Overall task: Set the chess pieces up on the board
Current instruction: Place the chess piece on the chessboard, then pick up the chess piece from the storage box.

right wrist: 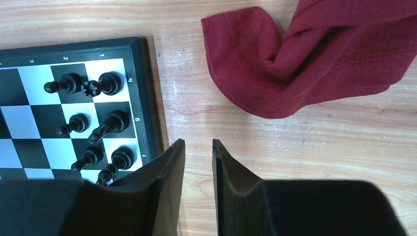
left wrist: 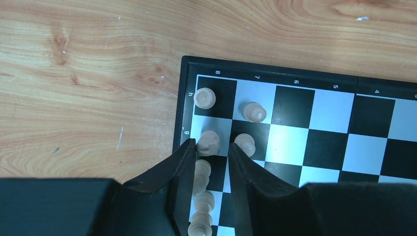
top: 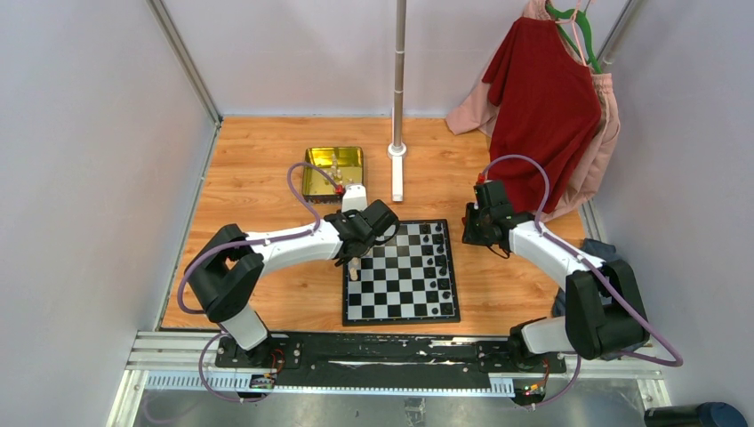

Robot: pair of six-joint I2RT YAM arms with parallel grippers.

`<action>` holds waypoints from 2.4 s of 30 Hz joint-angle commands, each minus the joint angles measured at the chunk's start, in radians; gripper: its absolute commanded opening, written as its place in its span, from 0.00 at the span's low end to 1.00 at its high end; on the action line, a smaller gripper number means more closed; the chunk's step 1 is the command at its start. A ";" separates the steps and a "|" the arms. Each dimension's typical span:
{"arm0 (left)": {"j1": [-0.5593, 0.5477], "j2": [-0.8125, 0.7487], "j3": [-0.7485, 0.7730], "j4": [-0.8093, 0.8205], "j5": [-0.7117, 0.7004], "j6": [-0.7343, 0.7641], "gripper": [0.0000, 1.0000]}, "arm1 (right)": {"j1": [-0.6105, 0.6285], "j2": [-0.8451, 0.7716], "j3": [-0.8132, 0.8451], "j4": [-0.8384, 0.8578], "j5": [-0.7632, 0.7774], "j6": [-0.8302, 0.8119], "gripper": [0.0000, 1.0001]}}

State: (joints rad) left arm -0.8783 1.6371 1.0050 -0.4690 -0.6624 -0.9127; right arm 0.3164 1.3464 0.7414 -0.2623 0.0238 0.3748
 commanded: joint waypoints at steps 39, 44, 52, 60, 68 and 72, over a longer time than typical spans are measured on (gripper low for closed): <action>0.487 0.110 0.396 -0.025 0.222 0.268 0.60 | -0.005 0.011 0.011 -0.023 0.010 -0.023 0.31; 0.533 0.232 0.477 -0.005 0.274 0.255 0.49 | -0.004 0.008 0.007 -0.024 0.019 -0.027 0.31; 0.573 0.368 0.588 0.007 0.302 0.261 0.49 | -0.005 0.042 0.015 -0.022 0.019 -0.028 0.31; 0.596 0.431 0.637 0.012 0.318 0.261 0.48 | -0.005 0.083 0.030 -0.014 0.015 -0.024 0.31; 0.610 0.463 0.649 0.016 0.337 0.259 0.48 | -0.006 0.110 0.043 -0.011 0.014 -0.021 0.31; 0.611 0.475 0.658 0.015 0.340 0.259 0.47 | -0.007 0.117 0.048 -0.012 0.014 -0.022 0.31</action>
State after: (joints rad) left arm -0.2768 2.0911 1.6291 -0.4648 -0.3367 -0.6609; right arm 0.3164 1.4509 0.7635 -0.2619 0.0273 0.3588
